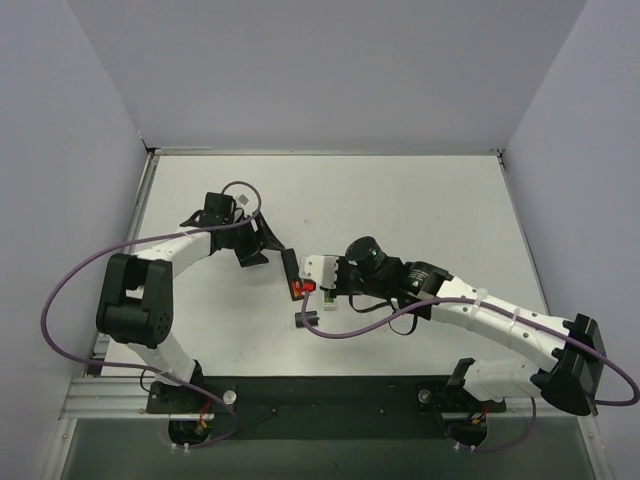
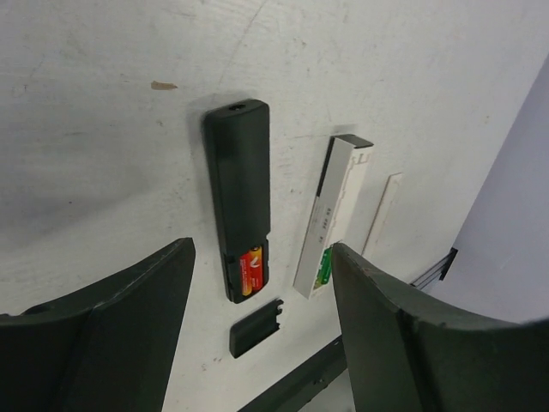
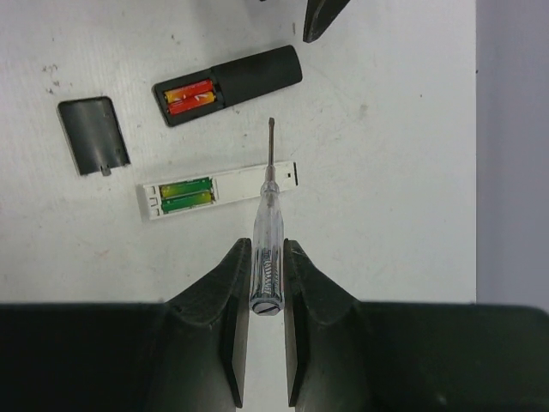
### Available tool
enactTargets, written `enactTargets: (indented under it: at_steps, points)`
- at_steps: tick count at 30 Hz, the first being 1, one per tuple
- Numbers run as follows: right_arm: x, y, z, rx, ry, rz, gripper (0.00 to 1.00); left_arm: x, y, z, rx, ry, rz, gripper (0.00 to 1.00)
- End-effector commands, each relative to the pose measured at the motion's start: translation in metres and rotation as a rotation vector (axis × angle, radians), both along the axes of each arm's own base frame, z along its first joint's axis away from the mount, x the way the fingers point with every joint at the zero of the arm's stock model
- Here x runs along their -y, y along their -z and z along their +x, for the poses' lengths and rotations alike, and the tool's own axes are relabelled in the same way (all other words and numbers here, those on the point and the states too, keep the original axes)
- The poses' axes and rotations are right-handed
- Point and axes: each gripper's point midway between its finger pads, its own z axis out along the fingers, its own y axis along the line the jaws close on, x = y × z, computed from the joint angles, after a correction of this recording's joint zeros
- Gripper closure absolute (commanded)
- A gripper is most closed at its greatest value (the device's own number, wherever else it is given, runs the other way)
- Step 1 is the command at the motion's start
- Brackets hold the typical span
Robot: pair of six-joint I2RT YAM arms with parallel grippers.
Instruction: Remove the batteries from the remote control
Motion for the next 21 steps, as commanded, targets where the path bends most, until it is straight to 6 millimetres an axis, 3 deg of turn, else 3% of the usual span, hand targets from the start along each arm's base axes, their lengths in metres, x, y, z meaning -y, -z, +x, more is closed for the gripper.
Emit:
enactTargets:
  at_steps: [1,9,15,21]
  points:
    - [-0.001,0.004,0.0,0.036,-0.106,-0.133,1.0,0.003,0.002,0.006,0.016,0.094,0.016,0.25]
    - [-0.016,0.022,-0.002,0.071,-0.168,-0.208,1.0,0.014,0.02,-0.002,-0.034,0.159,-0.051,0.3]
    - [-0.03,0.028,-0.001,0.082,-0.217,-0.248,1.0,0.027,0.025,-0.008,-0.077,0.192,-0.139,0.42]
    - [-0.042,0.035,0.002,0.089,-0.255,-0.279,1.0,0.028,0.023,-0.014,-0.078,0.221,-0.151,0.45]
